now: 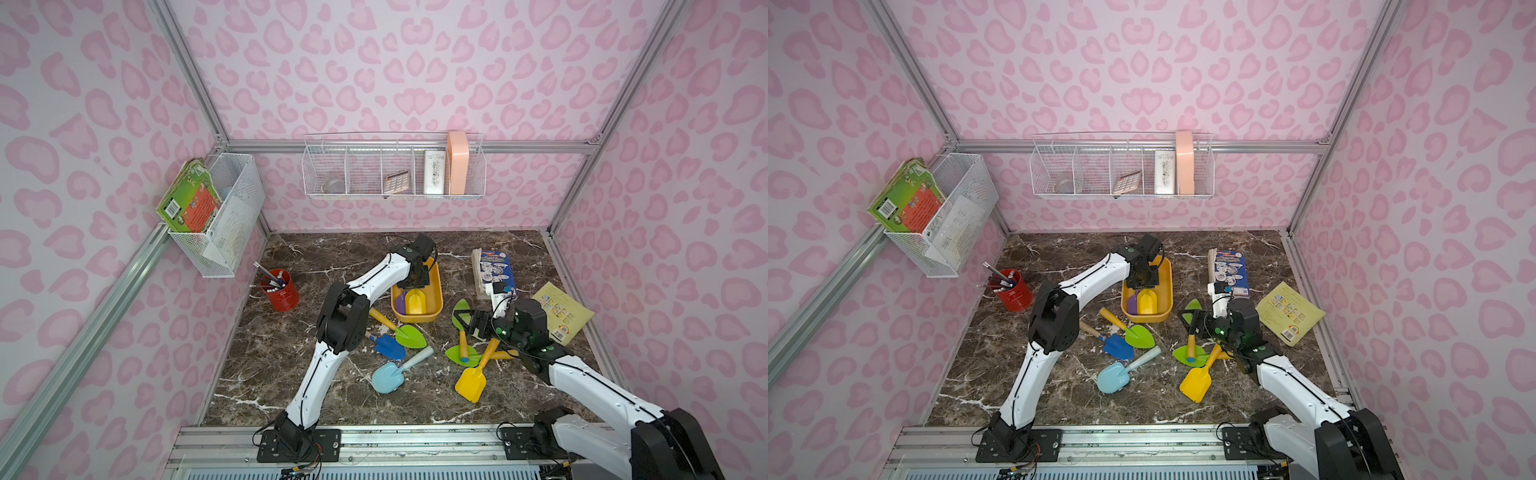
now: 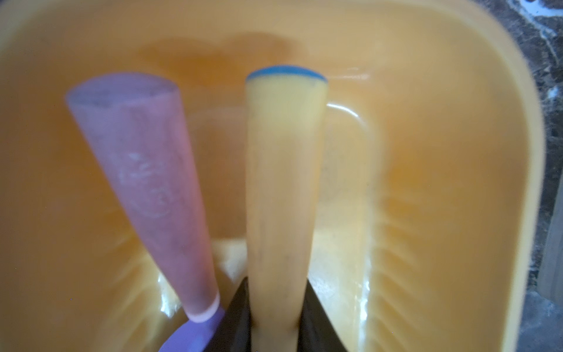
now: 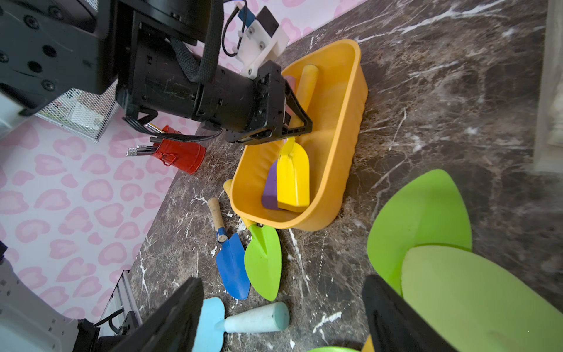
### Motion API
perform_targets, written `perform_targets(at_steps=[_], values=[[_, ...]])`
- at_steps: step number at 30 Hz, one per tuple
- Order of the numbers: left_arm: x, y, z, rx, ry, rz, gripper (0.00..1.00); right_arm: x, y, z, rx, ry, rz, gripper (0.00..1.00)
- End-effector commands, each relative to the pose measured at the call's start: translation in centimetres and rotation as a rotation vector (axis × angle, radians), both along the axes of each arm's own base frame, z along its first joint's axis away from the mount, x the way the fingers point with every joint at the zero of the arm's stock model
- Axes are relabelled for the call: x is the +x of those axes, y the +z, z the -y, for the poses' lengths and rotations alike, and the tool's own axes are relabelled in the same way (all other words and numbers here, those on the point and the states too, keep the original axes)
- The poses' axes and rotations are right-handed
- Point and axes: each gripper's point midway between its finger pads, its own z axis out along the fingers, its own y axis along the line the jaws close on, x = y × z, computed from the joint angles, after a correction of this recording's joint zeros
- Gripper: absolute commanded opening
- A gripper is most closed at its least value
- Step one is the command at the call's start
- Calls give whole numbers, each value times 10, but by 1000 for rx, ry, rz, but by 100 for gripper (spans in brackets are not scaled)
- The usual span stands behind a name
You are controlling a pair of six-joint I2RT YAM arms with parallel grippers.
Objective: Put the shovel into the storage box
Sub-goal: Place the shovel in the storage box, then pick up the shovel from the center of the board.
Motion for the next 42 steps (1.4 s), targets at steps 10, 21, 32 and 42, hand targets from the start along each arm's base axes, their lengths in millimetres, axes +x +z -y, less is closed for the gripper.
perform_targets(at_steps=[10,21,32,42], values=[[-4,42,-1,-18,-21,43,44,4,1,3,-24,-16,5,87],[-60,131,23,-101,-229,119,51,8,16,12,-116,-39,43,86],[-133,149,-5,-202,-301,142,53,1,13,8,-178,-10,56,85],[-180,132,-37,-248,-282,125,53,-3,5,-7,-244,26,40,84]])
